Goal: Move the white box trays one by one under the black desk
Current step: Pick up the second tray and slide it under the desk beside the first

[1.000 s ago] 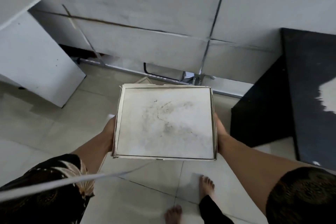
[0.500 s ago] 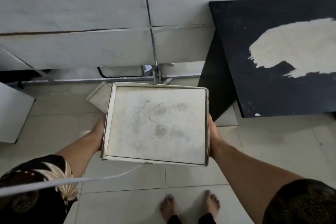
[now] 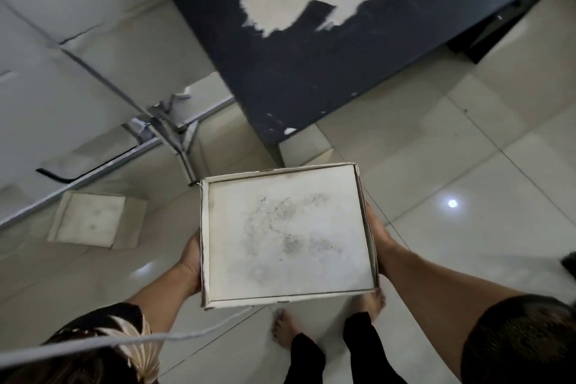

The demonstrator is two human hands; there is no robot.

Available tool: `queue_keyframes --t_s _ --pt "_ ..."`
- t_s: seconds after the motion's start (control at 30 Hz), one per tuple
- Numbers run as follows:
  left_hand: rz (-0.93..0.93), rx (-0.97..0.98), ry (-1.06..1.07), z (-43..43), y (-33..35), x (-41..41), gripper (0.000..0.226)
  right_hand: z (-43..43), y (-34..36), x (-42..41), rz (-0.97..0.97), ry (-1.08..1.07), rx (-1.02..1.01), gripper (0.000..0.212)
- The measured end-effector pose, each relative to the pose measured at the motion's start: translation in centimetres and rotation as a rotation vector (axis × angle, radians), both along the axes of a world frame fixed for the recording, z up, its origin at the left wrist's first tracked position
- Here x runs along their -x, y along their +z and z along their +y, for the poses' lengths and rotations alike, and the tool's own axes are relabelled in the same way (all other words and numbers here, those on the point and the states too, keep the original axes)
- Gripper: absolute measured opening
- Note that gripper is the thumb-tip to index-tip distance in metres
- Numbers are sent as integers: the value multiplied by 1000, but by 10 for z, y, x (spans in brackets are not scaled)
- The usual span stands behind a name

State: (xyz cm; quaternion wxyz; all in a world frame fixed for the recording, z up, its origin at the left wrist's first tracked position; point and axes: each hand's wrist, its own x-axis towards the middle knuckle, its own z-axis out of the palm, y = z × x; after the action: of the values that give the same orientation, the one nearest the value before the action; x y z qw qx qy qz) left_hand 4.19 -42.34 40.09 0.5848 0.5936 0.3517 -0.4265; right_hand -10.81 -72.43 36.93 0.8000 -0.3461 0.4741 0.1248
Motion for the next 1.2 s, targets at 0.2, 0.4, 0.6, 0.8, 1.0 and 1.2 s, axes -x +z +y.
queue_keyframes --t_s 0.2,0.4,0.6,0.8,1.0,1.2 --pt "47 78 -60 -108 -29 17 53 -91 -25 43 7 -89 20 63" --pt "68 156 -130 -203 -64 30 56 -169 -56 71 135 -171 130 61" --pt "89 189 -191 -272 -112 26 55 -221 -100 90 218 -239 211 64" --pt "62 194 -249 -325 -197 2 58 -268 -187 73 273 -292 319 67" --pt "10 198 -334 -385 -314 -16 60 -325 -298 53 121 -299 265 72" --pt "-87 268 -292 -430 -405 -27 69 -371 -370 22 6 -201 309 97"
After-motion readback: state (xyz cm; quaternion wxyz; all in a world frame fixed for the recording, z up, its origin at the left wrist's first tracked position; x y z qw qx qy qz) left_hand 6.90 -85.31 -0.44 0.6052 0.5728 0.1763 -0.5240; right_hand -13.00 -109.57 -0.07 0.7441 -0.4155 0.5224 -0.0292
